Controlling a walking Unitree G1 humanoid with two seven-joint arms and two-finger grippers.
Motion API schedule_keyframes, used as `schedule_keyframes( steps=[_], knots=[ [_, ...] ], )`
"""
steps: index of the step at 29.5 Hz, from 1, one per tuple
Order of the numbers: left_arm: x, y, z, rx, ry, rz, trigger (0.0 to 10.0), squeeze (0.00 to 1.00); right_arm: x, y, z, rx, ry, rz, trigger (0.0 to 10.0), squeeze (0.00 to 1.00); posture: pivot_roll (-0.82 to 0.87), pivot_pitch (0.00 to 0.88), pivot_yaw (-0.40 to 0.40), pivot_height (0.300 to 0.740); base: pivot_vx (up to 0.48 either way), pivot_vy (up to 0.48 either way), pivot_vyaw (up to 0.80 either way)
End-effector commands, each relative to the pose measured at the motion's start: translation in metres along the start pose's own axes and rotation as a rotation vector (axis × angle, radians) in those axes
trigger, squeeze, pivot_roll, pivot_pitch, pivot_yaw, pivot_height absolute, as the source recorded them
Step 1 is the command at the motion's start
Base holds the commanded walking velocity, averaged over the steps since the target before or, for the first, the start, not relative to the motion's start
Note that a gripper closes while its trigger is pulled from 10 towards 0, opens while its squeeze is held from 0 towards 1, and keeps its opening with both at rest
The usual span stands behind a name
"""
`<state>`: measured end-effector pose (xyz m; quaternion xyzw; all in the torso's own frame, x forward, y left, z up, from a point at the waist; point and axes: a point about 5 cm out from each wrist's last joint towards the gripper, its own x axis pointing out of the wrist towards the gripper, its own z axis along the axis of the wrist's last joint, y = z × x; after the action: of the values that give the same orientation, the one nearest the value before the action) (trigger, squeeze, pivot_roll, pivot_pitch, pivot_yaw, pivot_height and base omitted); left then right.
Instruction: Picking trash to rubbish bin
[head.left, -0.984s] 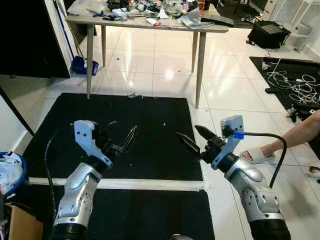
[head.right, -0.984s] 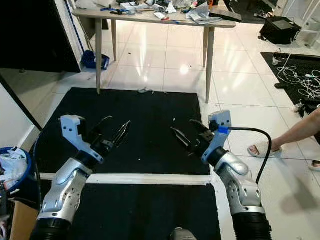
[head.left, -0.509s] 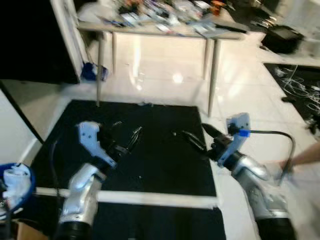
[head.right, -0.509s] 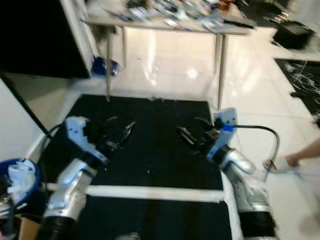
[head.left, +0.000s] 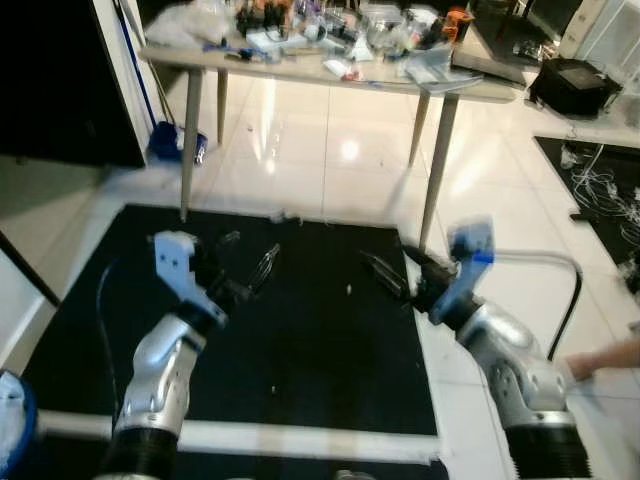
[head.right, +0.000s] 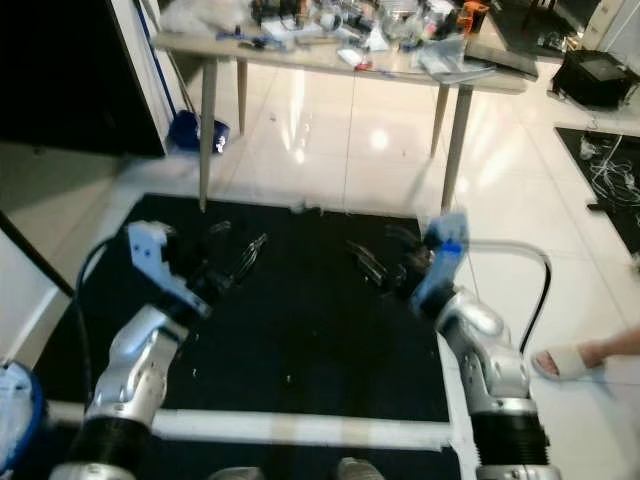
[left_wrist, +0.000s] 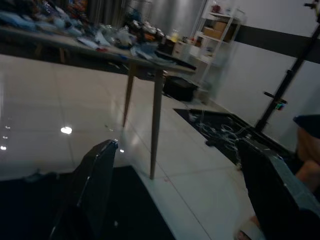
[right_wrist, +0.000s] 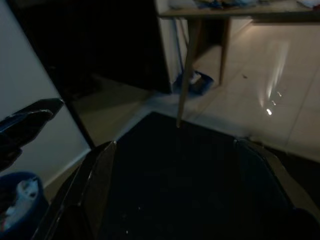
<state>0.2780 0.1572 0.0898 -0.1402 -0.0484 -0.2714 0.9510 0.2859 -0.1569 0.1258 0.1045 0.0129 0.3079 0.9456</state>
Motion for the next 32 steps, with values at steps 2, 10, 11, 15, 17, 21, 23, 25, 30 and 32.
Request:
schedule_keyframes(
  steps=[2,10,11,15,17,21,23,25,30,32],
  knots=[
    [0.001,0.000,0.000,0.017,0.007,-0.017,10.0,0.00,-0.004,-0.004,-0.001,0.009,0.012,-0.018,10.0,0.00,0.02,0.000,-0.005,0.740,0.480,0.000,-0.80],
    [0.003,-0.001,0.003,0.028,-0.007,-0.034,10.0,0.00,-0.004,-0.005,0.001,-0.001,0.009,-0.020,10.0,0.00,0.01,0.000,-0.007,0.740,0.480,0.000,-0.06],
    [0.003,-0.001,0.003,0.028,-0.007,-0.034,10.0,0.00,-0.004,-0.005,0.001,-0.001,0.009,-0.020,10.0,0.00,0.01,0.000,-0.007,0.740,0.480,0.000,0.00],
    [0.004,-0.003,0.005,0.034,-0.015,-0.045,10.0,0.00,-0.004,-0.005,0.001,-0.001,0.010,-0.022,10.0,0.00,0.02,0.000,-0.006,0.740,0.480,0.000,0.00],
    [0.005,-0.005,0.007,0.038,-0.018,-0.057,10.0,0.00,-0.004,-0.005,0.001,0.001,0.010,-0.022,10.0,0.00,0.02,0.000,-0.006,0.740,0.480,0.000,0.00],
    [0.006,-0.007,0.008,0.040,-0.020,-0.066,10.0,0.00,-0.004,-0.005,0.001,0.002,0.011,-0.023,10.0,0.00,0.02,0.000,-0.006,0.740,0.480,0.000,0.00],
    [0.007,-0.008,0.009,0.043,-0.025,-0.077,10.0,0.00,-0.004,-0.005,0.000,-0.001,0.018,-0.022,10.0,0.00,0.02,0.000,-0.006,0.740,0.480,0.000,0.00],
    [0.008,-0.008,0.010,0.045,-0.027,-0.080,10.0,0.00,-0.003,-0.004,0.000,-0.001,0.022,-0.020,10.0,0.00,0.02,0.000,-0.006,0.740,0.480,0.000,-0.39],
    [0.009,-0.009,0.011,0.046,-0.030,-0.086,10.0,0.00,-0.003,-0.004,0.000,0.001,0.027,-0.017,10.0,0.00,0.02,0.000,-0.006,0.740,0.480,0.000,-0.78],
    [0.009,-0.009,0.011,0.045,-0.030,-0.087,10.0,0.00,-0.002,-0.004,0.000,-0.001,0.025,-0.017,10.0,0.00,0.02,0.000,-0.006,0.740,0.480,0.000,-0.78]
  ],
)
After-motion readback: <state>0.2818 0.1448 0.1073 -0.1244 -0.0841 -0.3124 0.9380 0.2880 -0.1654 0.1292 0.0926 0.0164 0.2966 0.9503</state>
